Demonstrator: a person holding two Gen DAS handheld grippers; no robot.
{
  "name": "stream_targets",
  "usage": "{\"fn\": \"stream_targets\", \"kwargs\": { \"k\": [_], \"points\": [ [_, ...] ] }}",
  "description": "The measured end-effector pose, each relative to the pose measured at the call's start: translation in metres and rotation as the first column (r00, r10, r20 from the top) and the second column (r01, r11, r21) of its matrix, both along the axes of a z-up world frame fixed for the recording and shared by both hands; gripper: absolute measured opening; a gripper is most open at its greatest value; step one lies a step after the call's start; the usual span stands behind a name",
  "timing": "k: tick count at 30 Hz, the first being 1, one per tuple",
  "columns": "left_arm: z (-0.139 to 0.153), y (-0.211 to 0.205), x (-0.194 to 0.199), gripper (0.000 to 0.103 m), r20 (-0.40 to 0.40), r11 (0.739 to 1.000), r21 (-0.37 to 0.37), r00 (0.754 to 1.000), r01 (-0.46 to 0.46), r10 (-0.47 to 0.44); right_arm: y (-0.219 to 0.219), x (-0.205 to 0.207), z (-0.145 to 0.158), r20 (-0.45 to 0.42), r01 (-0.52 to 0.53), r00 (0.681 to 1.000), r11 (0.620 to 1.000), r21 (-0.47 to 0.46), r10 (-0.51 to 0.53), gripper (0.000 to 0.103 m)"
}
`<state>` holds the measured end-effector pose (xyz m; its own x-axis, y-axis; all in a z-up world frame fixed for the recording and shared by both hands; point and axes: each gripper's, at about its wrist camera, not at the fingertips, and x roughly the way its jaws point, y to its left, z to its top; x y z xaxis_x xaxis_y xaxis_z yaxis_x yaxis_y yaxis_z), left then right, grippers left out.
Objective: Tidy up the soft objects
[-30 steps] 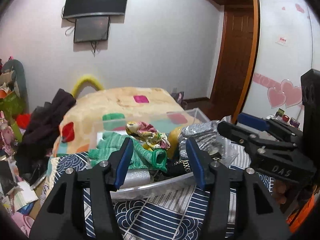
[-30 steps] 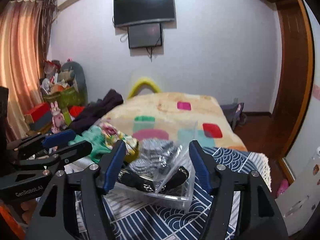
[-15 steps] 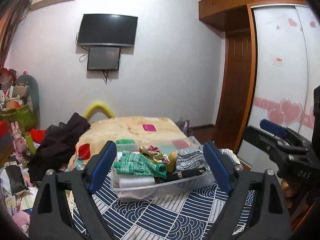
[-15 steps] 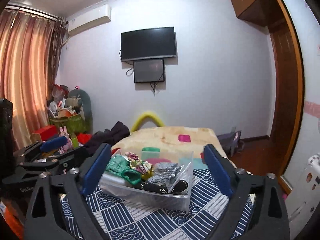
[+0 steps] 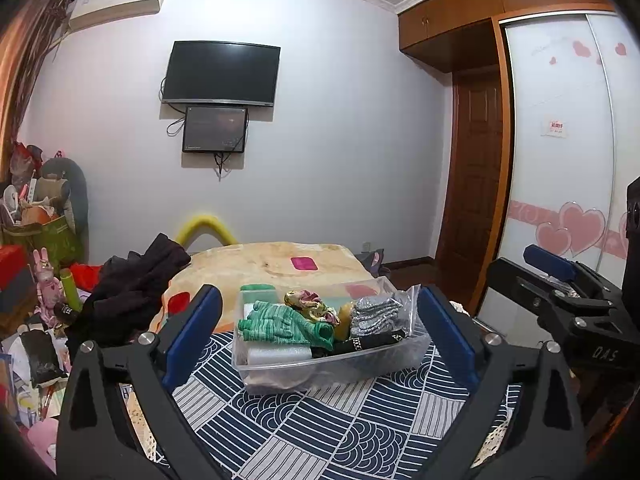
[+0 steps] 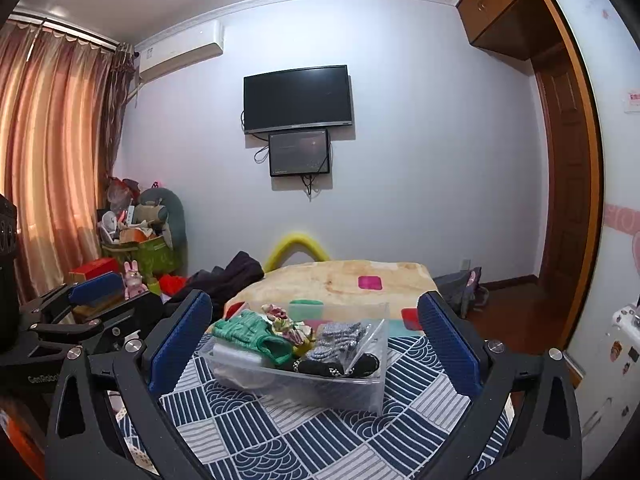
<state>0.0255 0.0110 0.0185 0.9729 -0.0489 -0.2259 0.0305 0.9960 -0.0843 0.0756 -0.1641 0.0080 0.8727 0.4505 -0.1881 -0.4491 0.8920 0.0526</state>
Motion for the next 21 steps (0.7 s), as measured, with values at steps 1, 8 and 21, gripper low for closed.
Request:
{"fn": "stream_targets", "kwargs": {
  "k": [1,8,21],
  "points": [
    [-0.0002,-0.0006,-0.0004,0.1,-0.001,1.0,0.001,1.0,0.001,-0.001,-0.0003,-0.0014,-0.0005,0.0,0.001,1.0,1.0,0.002,-0.001,0.103],
    [-0.0012,-0.002,-0.0015,0.1,-0.001,1.0,0.006,1.0,-0.003,0.003,-0.0016,-0.0048,-0.0022,0.0,0.003,1.0,1.0,0.006,-0.003,0.103],
    [-0.0012,-0.0014,-0.0035,0.1,0.007,1.0,0.004,1.0,0.0,0.0,-0.0027,-0.0071,-0.0008,0.002,0.001,1.0,1.0,0.011,-0.001,0.103]
  ]
}}
